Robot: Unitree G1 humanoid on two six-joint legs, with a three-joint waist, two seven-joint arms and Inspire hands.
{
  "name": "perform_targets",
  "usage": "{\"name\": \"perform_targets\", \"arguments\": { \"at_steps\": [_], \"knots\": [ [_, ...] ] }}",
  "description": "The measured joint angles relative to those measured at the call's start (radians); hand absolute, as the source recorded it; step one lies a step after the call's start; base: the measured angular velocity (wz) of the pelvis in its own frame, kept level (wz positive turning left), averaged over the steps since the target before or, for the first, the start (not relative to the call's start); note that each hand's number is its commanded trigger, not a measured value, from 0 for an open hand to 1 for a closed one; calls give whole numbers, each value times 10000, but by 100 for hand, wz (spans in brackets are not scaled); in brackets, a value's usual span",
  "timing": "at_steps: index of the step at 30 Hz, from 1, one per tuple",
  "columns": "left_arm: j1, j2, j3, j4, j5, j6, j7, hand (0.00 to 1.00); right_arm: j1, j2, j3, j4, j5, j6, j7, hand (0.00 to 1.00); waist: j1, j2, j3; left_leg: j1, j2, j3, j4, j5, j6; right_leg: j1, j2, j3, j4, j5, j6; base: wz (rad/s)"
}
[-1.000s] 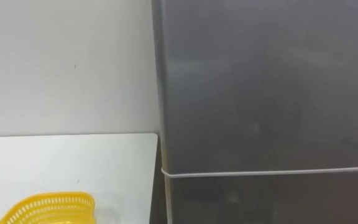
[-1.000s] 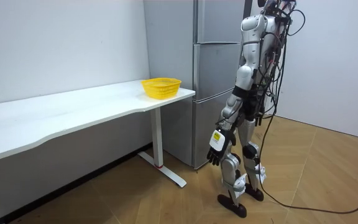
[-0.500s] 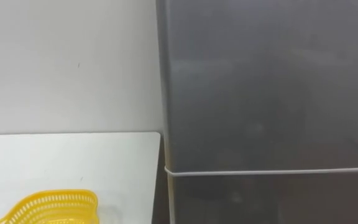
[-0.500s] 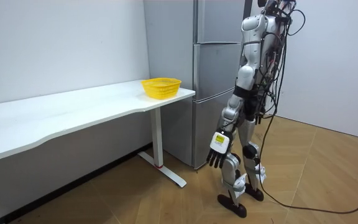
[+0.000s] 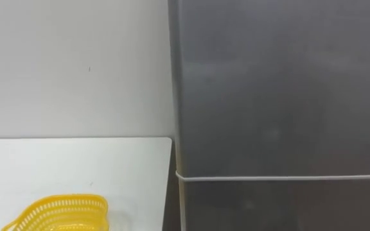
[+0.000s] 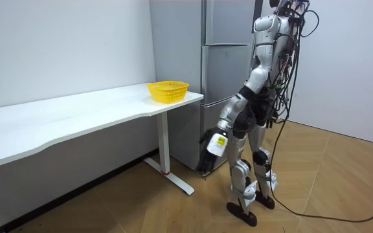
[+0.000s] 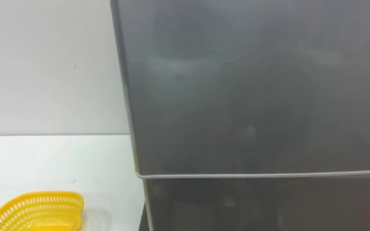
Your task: Retrieve from the upper fridge
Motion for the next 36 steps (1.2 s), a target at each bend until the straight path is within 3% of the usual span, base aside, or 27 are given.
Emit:
{"name": "perform_targets", "arguments": {
  "at_steps": [3, 5, 9, 15, 18, 20, 23, 29, 32, 35, 36],
  "knots": [
    [-140, 1, 84, -2070, -157, -255, 1168, 0, 82, -35, -39, -265, -425, -71, -21, 0, 72, 10, -6, -10, -3, -68, -1, 1, -2, -11, 10, -8, 13, 37, -11, 3],
    [-287, 44, 101, -3216, -98, -648, 1814, 0, 34, -53, -82, -453, -487, -210, -64, 0, 118, 51, -14, -7, -3, -64, -30, 2, 0, -26, 10, -43, 12, 44, -6, 0],
    [-681, 266, 115, -5625, 852, -1119, 3361, 0, 150, -47, -64, -660, -532, -544, -370, 0, 152, 137, -35, 24, -21, -175, -111, 17, 9, -20, 5, -248, -18, 106, 15, 5],
    [-559, 365, 756, -9234, 3066, -1386, 4469, 0, 637, -25, 13, -722, -829, -599, -387, 0, 395, 216, -43, 111, -28, -225, -139, 18, 12, 12, 5, -235, -34, 116, 25, 0],
    [-562, 398, 1263, -11090, 3211, -1468, 4605, 0, 852, -27, 16, -686, -831, -586, -349, 0, 399, 288, -15, 130, -28, -222, -149, 18, 11, 25, 2, -258, -36, 116, 25, 0],
    [-554, 408, 1310, -11823, 3292, -1764, 4595, 0, 996, -27, 31, -690, -825, -591, -281, 0, 373, 340, 19, 170, -32, -228, -154, 25, 20, 64, -1, -260, -24, 116, 25, 0],
    [-555, 478, 1094, -12732, 3592, -1789, 4362, 0, 1063, 13, 70, -659, -823, -587, -26, 0, 340, 394, 43, 155, -32, -206, -113, 47, 19, 65, 0, -223, -10, 116, 25, -2],
    [-794, 631, -119, -13233, 3460, -1813, 2547, 0, 902, 61, 79, -641, -826, -472, 550, 0, -27, 399, 68, -403, -72, -422, 232, 49, 10, -147, 16, -279, -25, 113, 21, 10],
    [-882, 680, -731, -13604, 2945, -1754, 1282, 0, 795, 63, 78, -645, -889, -256, 818, 0, -268, 320, 89, -457, -117, -472, 237, 138, 27, -190, -11, -275, -8, 114, 24, 7],
    [-978, 685, -1128, -13659, 1680, -1494, 99, 0, 777, 62, 168, -659, -1003, -70, 992, 0, -374, 321, 87, -429, -122, -461, 232, 144, 35, -189, -17, -262, -9, 118, 31, -3],
    [-979, 685, -1256, -13687, 1053, -1324, -324, 0, 747, 65, 166, -671, -1057, 33, 1086, 0, -505, 265, 39, -501, -126, -448, 247, 144, 35, -264, -23, -264, 6, 118, 32, 0]
  ]
}}
